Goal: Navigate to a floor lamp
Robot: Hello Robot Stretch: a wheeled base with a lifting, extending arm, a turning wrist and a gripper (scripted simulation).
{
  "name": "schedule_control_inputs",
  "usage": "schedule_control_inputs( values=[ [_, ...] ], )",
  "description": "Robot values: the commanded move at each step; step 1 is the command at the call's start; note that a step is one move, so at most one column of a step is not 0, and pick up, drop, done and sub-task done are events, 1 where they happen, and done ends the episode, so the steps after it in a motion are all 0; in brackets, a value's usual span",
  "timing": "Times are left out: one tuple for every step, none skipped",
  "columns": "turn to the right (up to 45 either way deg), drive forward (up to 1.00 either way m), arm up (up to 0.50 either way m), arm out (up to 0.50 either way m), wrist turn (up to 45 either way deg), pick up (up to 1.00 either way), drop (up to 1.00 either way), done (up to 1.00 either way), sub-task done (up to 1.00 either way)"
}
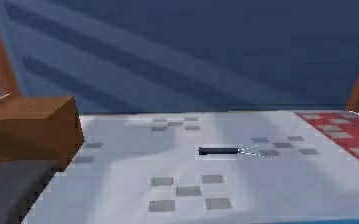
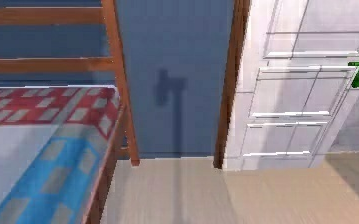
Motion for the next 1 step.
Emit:
schedule_control_inputs(
  values=[
    [-45.0, 0.00, 0.00, 0.00, 0.0, 0.00, 0.00, 0.00, 0.00]
  ],
)
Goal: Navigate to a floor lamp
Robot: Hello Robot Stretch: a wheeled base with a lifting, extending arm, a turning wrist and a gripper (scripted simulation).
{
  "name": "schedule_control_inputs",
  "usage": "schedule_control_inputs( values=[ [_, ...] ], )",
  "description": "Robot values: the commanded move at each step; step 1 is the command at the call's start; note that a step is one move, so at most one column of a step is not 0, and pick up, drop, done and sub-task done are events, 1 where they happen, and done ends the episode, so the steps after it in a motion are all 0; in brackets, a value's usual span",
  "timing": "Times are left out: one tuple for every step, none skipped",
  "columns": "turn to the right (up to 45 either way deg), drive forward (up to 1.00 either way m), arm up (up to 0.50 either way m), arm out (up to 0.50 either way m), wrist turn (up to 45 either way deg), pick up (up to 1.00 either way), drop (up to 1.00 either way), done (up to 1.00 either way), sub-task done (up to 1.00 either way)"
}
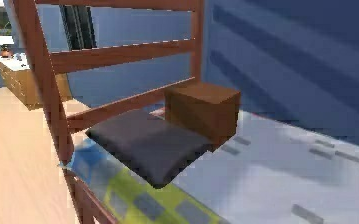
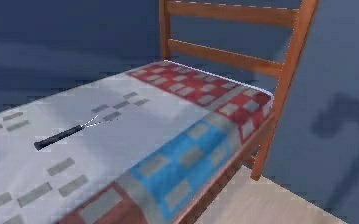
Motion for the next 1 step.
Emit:
schedule_control_inputs(
  values=[
    [-45.0, 0.00, 0.00, 0.00, 0.0, 0.00, 0.00, 0.00, 0.00]
  ],
)
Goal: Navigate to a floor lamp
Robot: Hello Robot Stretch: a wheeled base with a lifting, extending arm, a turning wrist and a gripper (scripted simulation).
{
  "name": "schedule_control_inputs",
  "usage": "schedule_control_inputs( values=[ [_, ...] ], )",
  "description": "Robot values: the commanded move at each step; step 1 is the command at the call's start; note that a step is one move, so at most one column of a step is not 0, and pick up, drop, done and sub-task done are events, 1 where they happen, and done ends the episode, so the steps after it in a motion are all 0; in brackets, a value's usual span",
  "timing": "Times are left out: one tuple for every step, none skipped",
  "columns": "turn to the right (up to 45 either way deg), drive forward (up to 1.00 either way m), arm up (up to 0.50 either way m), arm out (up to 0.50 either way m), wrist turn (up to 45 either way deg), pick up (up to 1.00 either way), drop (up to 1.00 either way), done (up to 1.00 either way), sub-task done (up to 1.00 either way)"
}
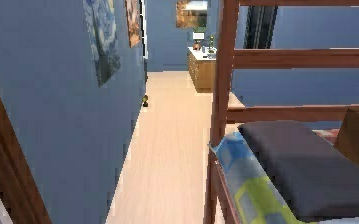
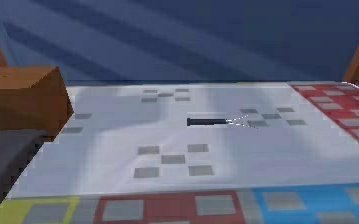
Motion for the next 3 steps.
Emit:
schedule_control_inputs(
  values=[
    [-3.0, 0.00, 0.00, 0.00, 0.0, 0.00, 0.00, 0.00, 0.00],
    [0.0, 1.00, 0.00, 0.00, 0.0, 0.00, 0.00, 0.00, 0.00],
    [0.0, 1.00, 0.00, 0.00, 0.0, 0.00, 0.00, 0.00, 0.00]
  ],
)
